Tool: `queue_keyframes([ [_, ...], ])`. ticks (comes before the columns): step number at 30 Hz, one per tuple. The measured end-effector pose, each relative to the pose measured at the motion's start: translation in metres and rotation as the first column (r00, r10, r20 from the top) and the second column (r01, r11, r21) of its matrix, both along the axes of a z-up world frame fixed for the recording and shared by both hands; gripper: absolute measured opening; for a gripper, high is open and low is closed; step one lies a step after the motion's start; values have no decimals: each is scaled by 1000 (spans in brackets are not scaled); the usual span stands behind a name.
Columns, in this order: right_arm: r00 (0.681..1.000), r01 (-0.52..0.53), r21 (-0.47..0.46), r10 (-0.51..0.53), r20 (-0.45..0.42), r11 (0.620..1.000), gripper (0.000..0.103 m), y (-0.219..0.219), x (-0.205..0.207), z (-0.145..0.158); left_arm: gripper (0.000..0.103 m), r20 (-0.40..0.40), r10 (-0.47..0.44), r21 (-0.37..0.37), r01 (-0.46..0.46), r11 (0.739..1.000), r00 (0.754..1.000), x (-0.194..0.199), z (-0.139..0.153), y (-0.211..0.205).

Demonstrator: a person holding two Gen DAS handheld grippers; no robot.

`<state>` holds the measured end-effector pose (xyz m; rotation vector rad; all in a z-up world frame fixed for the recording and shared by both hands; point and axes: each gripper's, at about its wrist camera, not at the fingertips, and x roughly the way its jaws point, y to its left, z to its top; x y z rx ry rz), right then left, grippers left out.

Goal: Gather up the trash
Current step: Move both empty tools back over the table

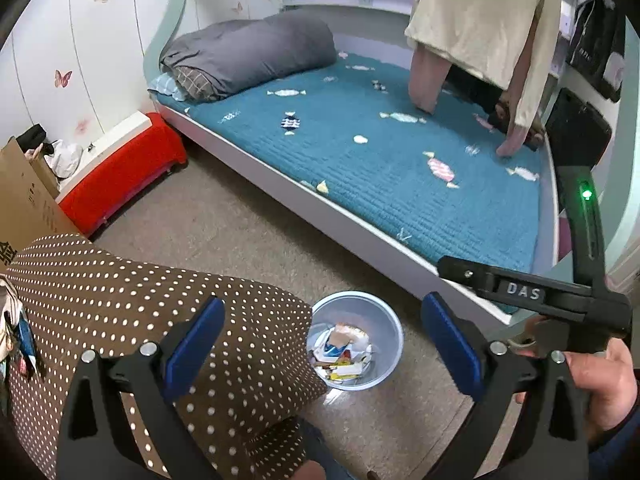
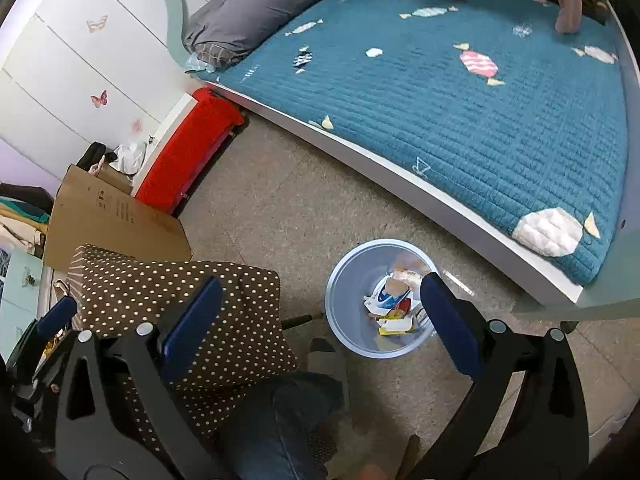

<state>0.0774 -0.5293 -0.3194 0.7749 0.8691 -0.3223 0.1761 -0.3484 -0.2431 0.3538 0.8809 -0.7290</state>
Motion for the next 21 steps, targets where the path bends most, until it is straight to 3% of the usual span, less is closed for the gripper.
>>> queue_keyframes([
  [10,996,-51,-100,58,74,994,97,36,5,62,97,58,23,-107,-17,994,998,-12,43,41],
  [21,969,-156,-201,190,159,967,97,98,22,129,97,162,118,-205,-84,975,980,-22,92,113],
])
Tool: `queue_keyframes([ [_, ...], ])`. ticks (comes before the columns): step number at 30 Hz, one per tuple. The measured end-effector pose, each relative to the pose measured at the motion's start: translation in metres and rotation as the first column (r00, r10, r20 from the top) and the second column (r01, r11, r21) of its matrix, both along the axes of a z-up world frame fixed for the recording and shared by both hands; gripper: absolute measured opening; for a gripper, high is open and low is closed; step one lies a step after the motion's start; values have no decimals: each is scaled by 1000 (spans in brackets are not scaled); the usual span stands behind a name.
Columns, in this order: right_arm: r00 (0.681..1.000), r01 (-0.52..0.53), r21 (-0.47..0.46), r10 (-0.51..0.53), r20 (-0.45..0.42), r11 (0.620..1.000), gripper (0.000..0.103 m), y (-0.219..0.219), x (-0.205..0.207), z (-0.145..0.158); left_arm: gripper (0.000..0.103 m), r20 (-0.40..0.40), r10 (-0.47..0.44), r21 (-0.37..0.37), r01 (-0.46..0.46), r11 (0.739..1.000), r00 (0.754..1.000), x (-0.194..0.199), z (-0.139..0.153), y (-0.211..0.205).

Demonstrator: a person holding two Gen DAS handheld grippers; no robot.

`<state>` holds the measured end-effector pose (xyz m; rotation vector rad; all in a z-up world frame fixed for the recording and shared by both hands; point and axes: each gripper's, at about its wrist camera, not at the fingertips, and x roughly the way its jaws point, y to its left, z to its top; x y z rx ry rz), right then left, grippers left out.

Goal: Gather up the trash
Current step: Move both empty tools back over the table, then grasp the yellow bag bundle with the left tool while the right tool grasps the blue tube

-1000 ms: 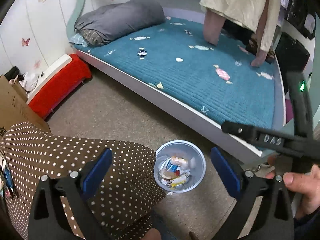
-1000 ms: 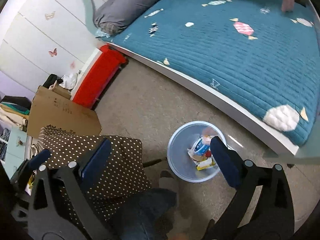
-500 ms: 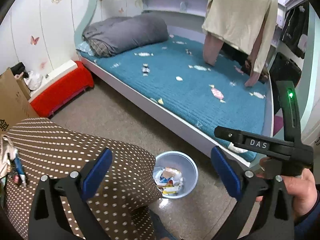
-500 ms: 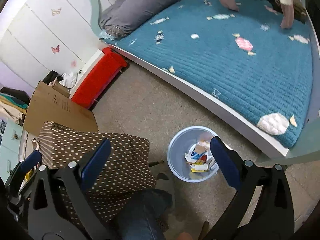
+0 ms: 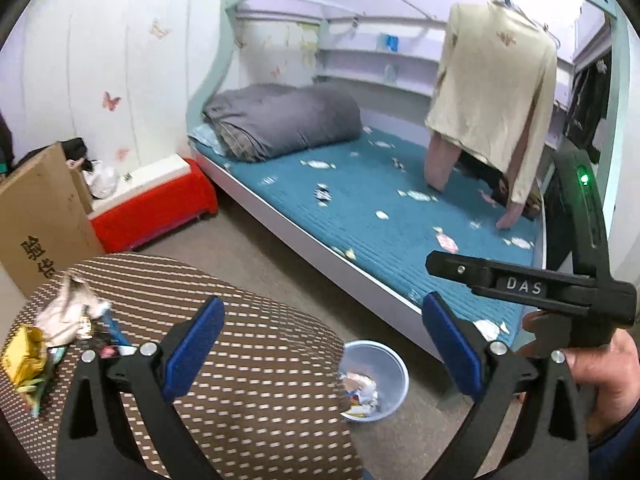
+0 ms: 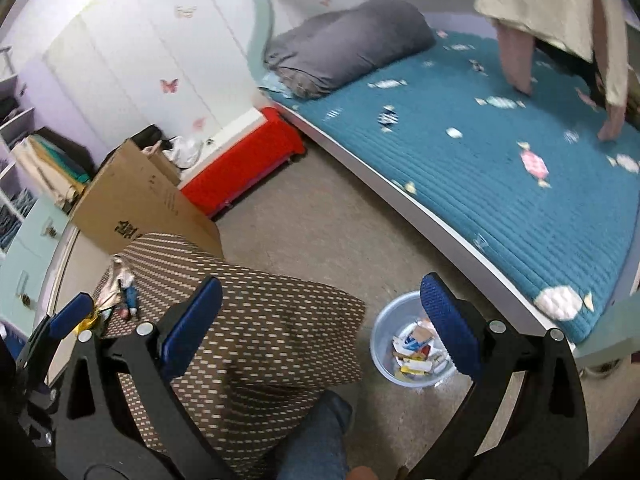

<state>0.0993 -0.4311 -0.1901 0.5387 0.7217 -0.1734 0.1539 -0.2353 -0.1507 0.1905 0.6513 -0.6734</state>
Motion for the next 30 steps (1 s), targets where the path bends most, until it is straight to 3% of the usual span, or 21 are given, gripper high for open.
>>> queue_keyframes([
  [7,991,-126,-54,128,38,991,97,58,22,29,97,49,94,-53,-91,994,994,2,22,62],
  [15,968,-241,-101,246,42,965,97,116,46,44,97,41,215,-104,-210,972,976,12,28,140],
  [30,903,-429,-144,428,-44,892,97,212,93,14,97,28,487,-47,-485,873,873,56,1,293],
])
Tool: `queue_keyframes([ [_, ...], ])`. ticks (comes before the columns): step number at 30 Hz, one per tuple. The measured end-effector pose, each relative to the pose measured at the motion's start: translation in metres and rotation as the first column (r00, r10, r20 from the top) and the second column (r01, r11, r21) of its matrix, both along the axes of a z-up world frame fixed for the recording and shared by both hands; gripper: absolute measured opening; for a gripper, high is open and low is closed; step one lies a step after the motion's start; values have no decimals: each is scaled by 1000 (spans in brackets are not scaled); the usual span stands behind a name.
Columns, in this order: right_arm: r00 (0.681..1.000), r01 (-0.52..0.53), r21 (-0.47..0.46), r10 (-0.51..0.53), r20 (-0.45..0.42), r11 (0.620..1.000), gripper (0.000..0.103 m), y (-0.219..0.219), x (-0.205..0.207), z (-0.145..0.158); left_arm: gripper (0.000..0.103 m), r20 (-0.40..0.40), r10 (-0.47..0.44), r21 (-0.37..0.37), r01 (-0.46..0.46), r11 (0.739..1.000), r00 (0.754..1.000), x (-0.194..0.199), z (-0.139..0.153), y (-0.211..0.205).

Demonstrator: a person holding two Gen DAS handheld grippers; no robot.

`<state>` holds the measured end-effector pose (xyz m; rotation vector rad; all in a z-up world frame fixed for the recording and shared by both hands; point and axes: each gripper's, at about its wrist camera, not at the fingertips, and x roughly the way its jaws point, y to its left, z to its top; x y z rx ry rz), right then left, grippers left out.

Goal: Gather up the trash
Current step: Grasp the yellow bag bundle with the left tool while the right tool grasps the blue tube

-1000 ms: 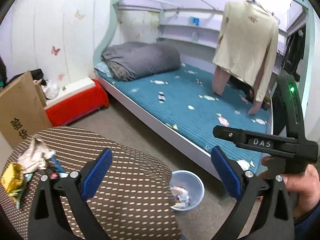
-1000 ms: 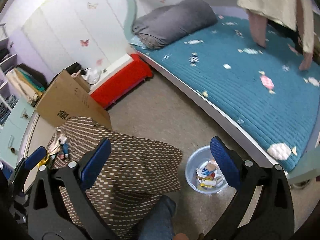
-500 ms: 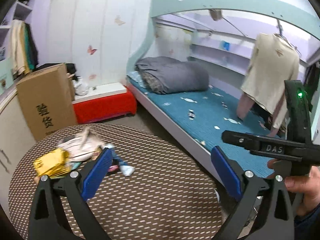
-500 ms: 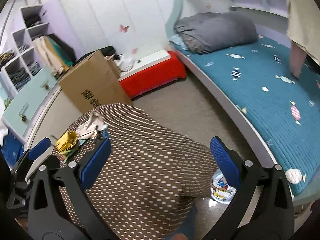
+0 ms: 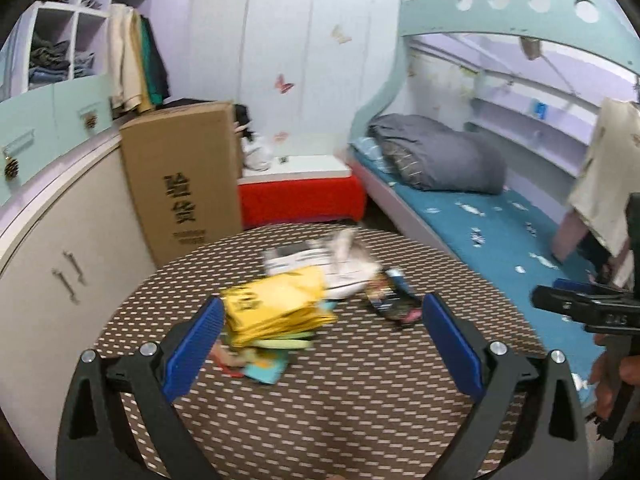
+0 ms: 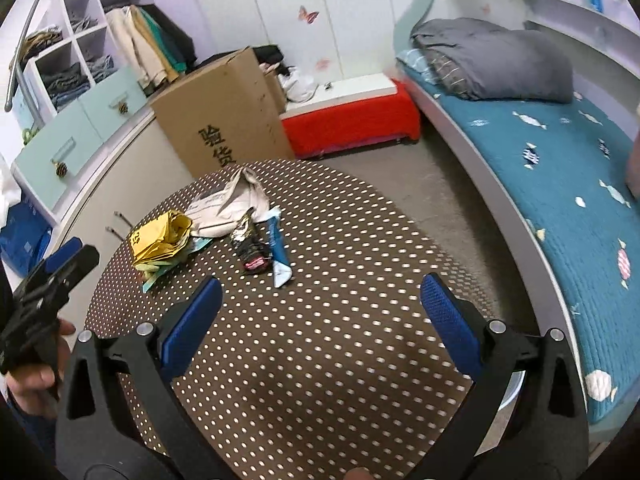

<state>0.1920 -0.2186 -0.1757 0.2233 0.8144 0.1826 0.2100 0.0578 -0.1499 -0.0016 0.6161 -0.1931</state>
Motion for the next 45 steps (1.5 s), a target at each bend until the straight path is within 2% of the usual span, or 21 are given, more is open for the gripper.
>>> queue_keyframes([
  [4,1000,-15,2,15,-23,1000,97,11,15,-10,97,-25,19,44,-18,999,1000,23,-12,22],
  [7,999,-25,-12,25,-39,1000,97,16,27,-19,97,-58,-8,110,14,994,998,42,-24,25],
  [14,994,-43,-33,40,-101,999,97,25,62,-51,97,-120,-85,235,112,966,989,70,-51,1],
  [18,988,-101,-126,84,-131,987,76,43,76,-66,95,-146,-112,224,143,964,983,79,-58,-9],
  [19,985,-120,-149,100,-139,982,75,48,79,-71,80,-152,-117,227,150,962,981,82,-59,-12],
  [20,987,-128,-181,107,-122,975,74,53,78,-72,73,-161,-119,231,155,961,980,83,-61,-14],
  [22,987,-143,-242,120,-106,960,71,64,80,-74,69,-158,-117,229,152,961,980,84,-62,-16],
  [24,987,-155,-260,135,-91,953,56,71,82,-74,65,-151,-113,223,145,964,982,82,-60,-16],
  [25,986,-165,-263,149,-81,951,51,74,83,-74,63,-147,-109,218,140,966,983,82,-59,-16],
  [27,984,-175,-265,164,-62,948,28,79,85,-74,60,-136,-94,203,121,972,986,78,-56,-14],
  [28,982,-187,-268,179,-55,945,25,83,85,-74,57,-129,-88,196,113,974,988,77,-55,-12],
  [29,980,-198,-260,192,-50,945,17,85,85,-75,56,-124,-83,190,106,976,989,74,-53,-11],
  [32,984,-179,-199,172,-50,963,15,76,79,-73,44,-97,-65,167,81,983,993,65,-43,-5],
  [34,989,-148,-154,143,-47,977,15,63,67,-72,28,-85,-64,141,75,987,994,57,-36,-1],
  [36,991,-133,-132,127,-52,982,15,53,55,-71,23,-88,-72,110,81,991,994,51,-33,2],
  [39,991,-122,-98,117,-61,988,15,39,34,-70,23,-95,-86,121,97,988,992,39,-37,-4],
  [41,990,-132,-94,126,-63,987,15,37,22,-68,31,-91,-71,148,84,985,993,35,-44,-7],
  [43,988,-144,-98,138,-66,985,15,38,14,-68,72,-84,-42,185,57,981,996,36,-48,-9],
  [45,988,-147,-92,141,-65,985,15,37,9,-66,77,-64,-32,220,46,974,997,37,-50,-11],
])
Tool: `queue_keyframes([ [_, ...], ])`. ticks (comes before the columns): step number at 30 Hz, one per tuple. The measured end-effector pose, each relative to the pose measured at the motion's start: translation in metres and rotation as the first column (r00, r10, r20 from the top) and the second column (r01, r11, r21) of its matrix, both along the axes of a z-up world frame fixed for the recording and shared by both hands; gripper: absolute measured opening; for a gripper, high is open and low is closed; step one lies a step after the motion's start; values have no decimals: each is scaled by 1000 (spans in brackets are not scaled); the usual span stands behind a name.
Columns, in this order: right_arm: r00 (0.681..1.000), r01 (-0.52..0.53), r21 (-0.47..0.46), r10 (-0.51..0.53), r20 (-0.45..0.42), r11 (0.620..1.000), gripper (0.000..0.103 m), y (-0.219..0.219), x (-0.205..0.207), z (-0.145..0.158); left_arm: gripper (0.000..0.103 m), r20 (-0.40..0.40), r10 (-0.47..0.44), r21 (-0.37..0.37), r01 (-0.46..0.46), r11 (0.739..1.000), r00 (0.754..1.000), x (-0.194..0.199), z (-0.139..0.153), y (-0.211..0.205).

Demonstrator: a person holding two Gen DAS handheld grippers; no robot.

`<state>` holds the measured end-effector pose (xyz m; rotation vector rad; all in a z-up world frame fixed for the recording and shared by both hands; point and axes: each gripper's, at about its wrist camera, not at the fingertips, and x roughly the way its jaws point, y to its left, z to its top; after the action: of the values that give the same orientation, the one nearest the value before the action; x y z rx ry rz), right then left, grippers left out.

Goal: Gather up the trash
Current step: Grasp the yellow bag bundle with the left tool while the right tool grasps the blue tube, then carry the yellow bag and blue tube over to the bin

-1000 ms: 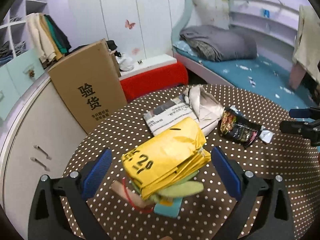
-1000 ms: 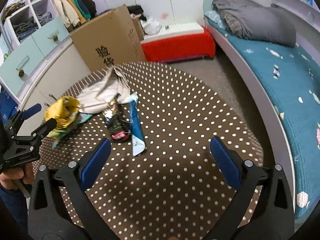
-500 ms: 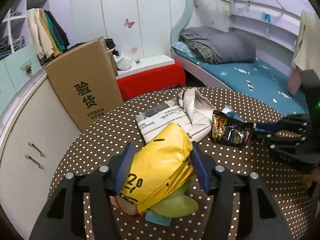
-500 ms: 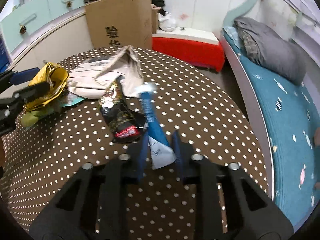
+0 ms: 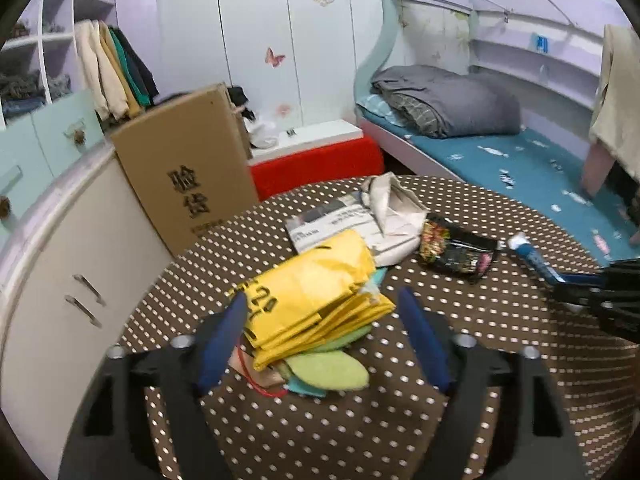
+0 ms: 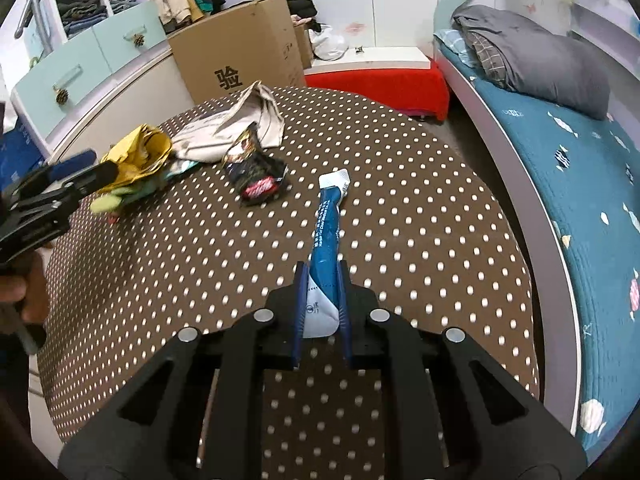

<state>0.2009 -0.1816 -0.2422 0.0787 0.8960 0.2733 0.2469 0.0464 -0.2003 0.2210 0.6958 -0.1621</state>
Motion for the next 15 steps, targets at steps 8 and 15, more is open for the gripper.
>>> queue_keyframes([
  [8,1000,-3,4,3,7,1000,15,3,7,5,70,-47,-14,62,17,998,999,36,-14,-1],
  [15,1000,5,-4,-5,-8,1000,16,7,17,1,29,-2,-25,45,25,999,1000,27,1,-4],
])
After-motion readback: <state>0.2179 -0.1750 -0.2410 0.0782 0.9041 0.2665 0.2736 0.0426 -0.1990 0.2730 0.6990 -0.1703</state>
